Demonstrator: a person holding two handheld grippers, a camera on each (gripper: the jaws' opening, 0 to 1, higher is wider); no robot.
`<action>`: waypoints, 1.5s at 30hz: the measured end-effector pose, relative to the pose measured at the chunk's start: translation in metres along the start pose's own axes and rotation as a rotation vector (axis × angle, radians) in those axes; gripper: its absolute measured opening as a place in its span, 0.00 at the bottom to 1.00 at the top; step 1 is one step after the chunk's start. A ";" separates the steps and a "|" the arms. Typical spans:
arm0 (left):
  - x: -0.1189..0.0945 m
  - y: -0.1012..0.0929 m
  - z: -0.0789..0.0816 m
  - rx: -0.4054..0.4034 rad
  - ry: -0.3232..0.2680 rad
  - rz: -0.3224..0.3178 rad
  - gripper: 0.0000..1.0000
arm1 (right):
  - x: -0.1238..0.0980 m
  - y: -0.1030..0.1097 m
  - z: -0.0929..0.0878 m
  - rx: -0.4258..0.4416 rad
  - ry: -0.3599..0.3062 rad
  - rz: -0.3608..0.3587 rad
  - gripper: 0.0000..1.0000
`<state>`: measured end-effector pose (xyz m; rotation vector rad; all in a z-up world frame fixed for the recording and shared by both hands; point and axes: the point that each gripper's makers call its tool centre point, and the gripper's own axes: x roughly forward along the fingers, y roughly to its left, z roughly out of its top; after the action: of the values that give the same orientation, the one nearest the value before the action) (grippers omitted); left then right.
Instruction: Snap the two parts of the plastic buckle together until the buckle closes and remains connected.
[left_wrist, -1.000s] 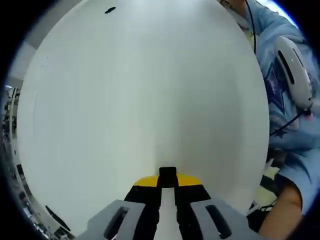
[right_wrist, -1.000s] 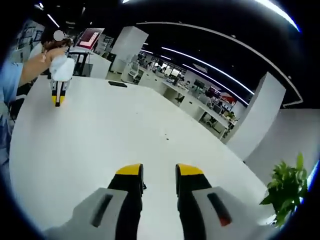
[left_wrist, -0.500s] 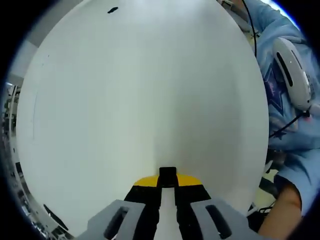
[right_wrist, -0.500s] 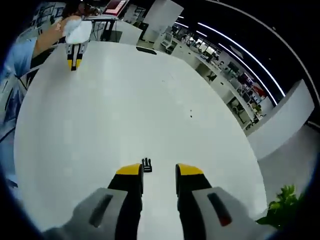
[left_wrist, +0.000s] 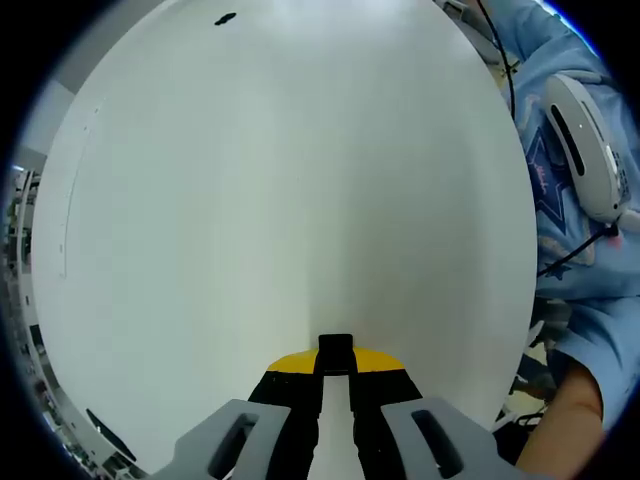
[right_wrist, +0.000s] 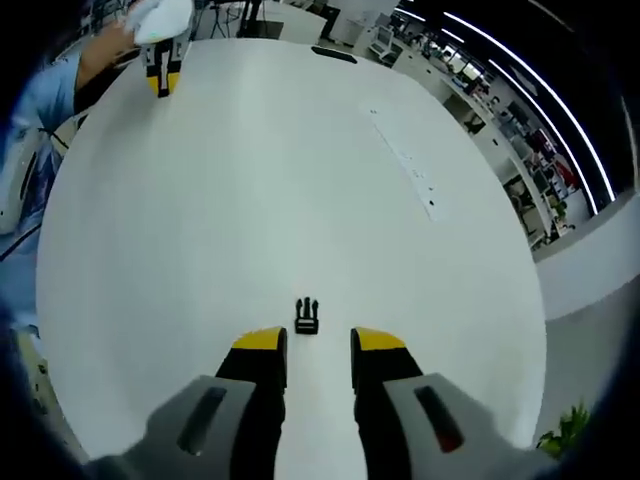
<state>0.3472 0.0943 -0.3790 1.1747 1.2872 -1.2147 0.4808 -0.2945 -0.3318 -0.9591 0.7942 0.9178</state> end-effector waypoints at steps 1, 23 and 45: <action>0.000 0.000 0.000 -0.001 0.000 -0.001 0.08 | 0.003 0.000 -0.001 0.000 0.005 0.009 0.25; 0.003 0.002 0.001 -0.006 -0.004 -0.011 0.08 | 0.041 0.003 -0.017 0.002 0.112 0.177 0.20; 0.004 0.002 0.002 -0.011 -0.007 -0.025 0.08 | 0.047 0.013 -0.017 0.042 0.183 0.326 0.12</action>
<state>0.3492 0.0927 -0.3834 1.1486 1.3049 -1.2278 0.4850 -0.2930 -0.3828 -0.8995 1.1447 1.0983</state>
